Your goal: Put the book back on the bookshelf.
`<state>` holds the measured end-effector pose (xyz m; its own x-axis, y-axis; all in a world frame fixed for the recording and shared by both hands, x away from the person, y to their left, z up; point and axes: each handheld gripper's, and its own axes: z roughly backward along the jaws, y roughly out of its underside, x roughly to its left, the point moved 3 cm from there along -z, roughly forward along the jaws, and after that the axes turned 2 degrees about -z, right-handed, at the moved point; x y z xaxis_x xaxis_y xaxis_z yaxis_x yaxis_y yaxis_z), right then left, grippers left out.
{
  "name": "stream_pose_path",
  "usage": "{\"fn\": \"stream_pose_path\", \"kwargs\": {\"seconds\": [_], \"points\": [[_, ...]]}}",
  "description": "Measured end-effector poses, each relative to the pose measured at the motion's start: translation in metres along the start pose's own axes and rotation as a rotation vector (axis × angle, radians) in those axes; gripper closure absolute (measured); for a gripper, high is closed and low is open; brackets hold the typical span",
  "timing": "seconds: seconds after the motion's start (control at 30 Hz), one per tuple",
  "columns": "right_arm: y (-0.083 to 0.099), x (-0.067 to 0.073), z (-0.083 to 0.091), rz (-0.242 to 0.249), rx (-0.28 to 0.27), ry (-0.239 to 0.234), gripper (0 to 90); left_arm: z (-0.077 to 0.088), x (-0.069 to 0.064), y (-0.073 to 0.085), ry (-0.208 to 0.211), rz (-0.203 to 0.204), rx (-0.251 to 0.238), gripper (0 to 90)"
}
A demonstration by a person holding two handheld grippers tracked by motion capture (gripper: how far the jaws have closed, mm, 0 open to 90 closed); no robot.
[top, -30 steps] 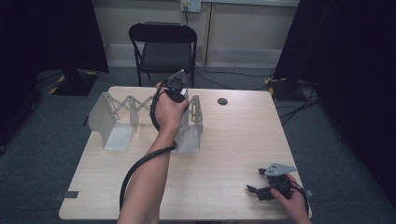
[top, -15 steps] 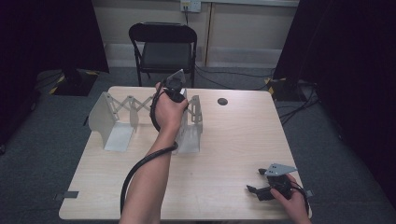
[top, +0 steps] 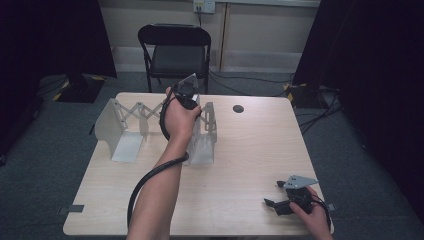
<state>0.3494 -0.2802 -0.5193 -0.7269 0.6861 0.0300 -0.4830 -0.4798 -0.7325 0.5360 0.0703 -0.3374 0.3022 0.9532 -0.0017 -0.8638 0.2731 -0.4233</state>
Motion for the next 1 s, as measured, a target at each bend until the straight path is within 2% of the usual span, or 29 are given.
{"fn": "stream_pose_path", "kwargs": {"seconds": [0.23,0.63,0.67,1.0], "points": [[0.000,0.000,0.000,0.000,0.000,0.000,13.8,0.005,0.000,0.002,0.011,-0.004,-0.009,47.6],[0.000,0.000,0.000,0.000,0.000,0.000,13.8,0.007,-0.002,0.008,0.000,-0.044,-0.015,45.7],[0.000,0.000,0.000,0.000,0.000,0.000,13.8,0.007,-0.003,0.010,-0.004,-0.059,-0.016,45.2],[0.000,0.000,0.000,-0.001,0.000,0.002,13.8,0.006,-0.005,0.016,-0.006,-0.086,-0.018,40.9]]}}
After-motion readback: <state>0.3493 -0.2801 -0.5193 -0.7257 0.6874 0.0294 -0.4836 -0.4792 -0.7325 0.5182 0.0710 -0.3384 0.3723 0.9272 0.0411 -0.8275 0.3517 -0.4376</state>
